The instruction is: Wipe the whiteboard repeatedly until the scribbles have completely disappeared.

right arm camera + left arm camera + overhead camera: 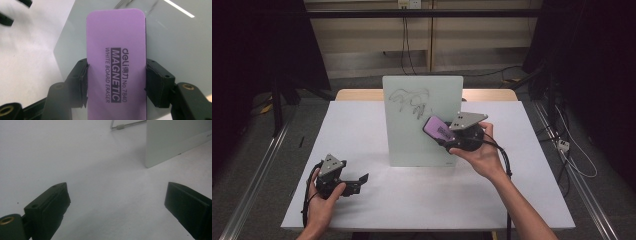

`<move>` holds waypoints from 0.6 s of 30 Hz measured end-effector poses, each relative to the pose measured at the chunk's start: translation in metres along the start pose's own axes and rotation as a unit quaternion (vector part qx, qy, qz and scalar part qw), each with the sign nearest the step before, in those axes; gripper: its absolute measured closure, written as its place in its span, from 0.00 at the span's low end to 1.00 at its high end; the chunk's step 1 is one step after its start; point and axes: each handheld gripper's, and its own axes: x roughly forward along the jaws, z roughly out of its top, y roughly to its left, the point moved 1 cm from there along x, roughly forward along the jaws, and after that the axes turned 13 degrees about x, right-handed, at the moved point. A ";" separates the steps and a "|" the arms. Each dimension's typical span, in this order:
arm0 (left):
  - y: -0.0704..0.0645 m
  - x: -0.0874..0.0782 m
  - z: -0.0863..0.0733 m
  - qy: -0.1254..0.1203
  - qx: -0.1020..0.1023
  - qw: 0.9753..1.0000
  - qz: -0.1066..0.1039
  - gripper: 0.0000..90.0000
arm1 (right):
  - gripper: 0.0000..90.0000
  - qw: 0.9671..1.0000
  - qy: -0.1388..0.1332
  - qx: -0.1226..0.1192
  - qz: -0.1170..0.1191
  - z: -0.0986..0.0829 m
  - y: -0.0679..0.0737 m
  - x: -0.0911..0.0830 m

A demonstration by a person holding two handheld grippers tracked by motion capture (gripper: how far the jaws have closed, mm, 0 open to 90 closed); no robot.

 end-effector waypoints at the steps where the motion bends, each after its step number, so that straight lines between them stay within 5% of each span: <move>1: 0.000 0.000 0.000 0.000 0.000 1.000 0.000 0.06 | 0.47 1.000 0.007 -0.002 0.002 -0.002 0.002 0.002; 11: 0.000 0.000 0.000 0.000 0.000 1.000 0.000 0.06 | 0.47 0.999 0.047 -0.007 0.026 -0.012 0.013 0.018; 18: 0.000 0.001 0.000 0.000 0.000 1.000 0.000 0.06 | 0.47 0.999 0.040 -0.002 0.028 -0.005 0.012 0.017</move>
